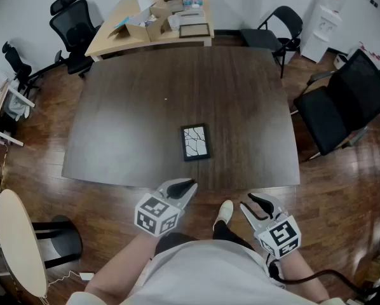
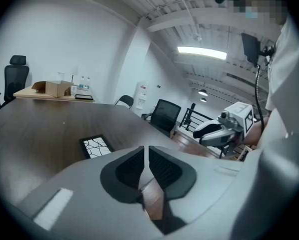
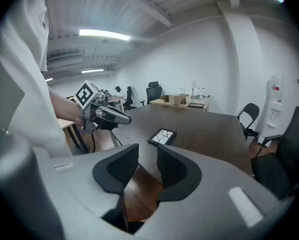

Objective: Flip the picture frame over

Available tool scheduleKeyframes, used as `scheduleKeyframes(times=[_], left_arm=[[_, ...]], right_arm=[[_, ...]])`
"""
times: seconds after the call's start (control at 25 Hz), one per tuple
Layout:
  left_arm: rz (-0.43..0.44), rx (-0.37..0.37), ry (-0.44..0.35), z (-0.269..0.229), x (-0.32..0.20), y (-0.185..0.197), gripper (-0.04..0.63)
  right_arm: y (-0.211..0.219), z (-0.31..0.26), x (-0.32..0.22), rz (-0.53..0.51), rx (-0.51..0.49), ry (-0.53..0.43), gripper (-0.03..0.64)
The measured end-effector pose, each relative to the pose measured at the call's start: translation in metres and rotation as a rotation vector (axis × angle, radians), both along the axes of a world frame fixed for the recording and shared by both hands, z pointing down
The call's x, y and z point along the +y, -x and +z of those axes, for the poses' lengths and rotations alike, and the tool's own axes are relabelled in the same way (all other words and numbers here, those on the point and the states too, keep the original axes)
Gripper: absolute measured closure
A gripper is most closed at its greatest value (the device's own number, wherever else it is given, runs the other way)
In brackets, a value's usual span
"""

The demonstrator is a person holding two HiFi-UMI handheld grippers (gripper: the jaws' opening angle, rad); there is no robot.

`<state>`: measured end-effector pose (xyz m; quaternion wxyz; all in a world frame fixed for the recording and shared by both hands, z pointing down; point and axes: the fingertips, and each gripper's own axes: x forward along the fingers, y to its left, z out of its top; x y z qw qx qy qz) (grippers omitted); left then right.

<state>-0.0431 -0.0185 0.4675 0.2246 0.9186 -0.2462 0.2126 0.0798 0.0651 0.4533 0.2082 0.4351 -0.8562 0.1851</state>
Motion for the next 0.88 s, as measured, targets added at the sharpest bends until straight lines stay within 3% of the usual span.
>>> scheduleKeyframes(times=[0.16,0.36,0.6,0.88], left_arm=[[-0.100,-0.081,0.002,0.034,-0.061,-0.044,0.541],[-0.211,-0.179,0.093,0.090,-0.120,-0.067,0.531],[-0.330,-0.284,0.197,0.142,-0.153,-0.073,0.505],[-0.374,-0.340,0.234,0.165,-0.152,-0.073,0.489]], right_arm=[[-0.052,0.007,-0.035,-0.016,0.023,-0.008,0.497],[-0.084,0.018,-0.047,0.014,0.041,0.031,0.497],[-0.092,0.027,-0.049,0.013,0.047,0.086,0.494],[-0.076,0.035,-0.082,-0.063,0.086,0.121,0.494]])
